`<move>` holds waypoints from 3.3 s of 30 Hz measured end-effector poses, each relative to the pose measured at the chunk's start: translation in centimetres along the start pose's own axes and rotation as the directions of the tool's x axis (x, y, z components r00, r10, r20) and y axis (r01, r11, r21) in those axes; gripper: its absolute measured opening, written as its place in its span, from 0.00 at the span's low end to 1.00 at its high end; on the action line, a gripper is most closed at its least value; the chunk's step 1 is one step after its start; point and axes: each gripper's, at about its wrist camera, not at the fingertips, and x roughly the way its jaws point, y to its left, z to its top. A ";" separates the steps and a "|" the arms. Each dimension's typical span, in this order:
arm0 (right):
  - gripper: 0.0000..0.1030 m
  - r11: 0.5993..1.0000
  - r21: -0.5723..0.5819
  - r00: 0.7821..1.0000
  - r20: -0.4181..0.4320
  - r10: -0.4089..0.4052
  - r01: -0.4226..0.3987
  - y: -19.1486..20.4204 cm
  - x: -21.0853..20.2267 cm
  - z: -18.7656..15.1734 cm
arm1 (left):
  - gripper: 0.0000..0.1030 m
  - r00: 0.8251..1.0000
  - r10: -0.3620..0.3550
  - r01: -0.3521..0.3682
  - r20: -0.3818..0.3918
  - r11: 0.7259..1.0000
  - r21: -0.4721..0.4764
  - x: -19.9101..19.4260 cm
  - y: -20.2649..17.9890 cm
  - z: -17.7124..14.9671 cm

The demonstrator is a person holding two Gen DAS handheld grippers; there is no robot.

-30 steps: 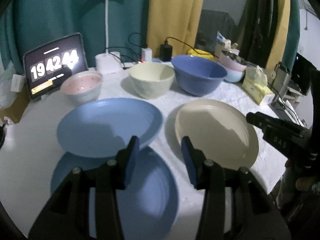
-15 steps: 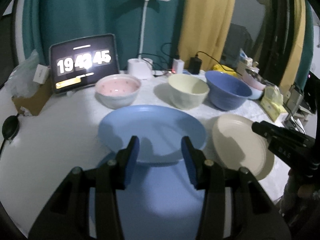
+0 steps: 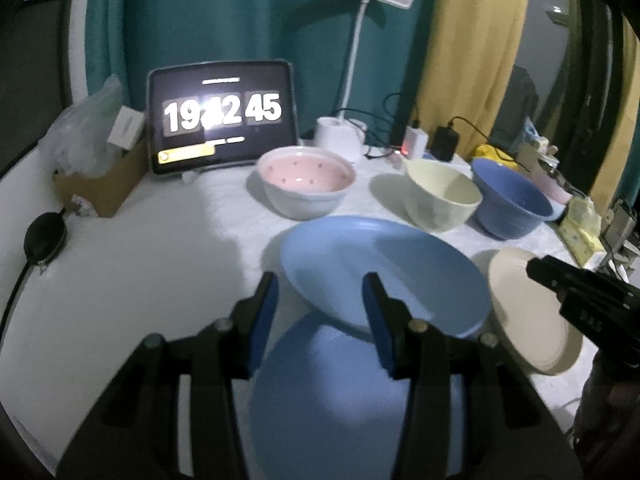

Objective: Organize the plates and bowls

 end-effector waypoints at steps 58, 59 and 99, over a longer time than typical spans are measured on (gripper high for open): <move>0.27 0.996 -0.019 0.992 -0.091 0.083 -0.085 2.4 4.1 -0.3 | 0.29 0.985 -0.025 0.024 -0.169 1.000 -0.008 5.8 1.1 0.7; 0.27 0.996 -0.017 0.993 -0.086 0.082 -0.084 2.3 3.9 -0.3 | 0.29 0.986 -0.025 0.024 -0.165 1.000 -0.005 5.6 0.9 0.7; 0.27 0.993 0.108 0.998 0.053 0.043 -0.049 -6.5 -4.0 -3.8 | 0.29 0.992 -0.056 0.073 -0.113 0.987 0.146 0.0 -9.3 -0.9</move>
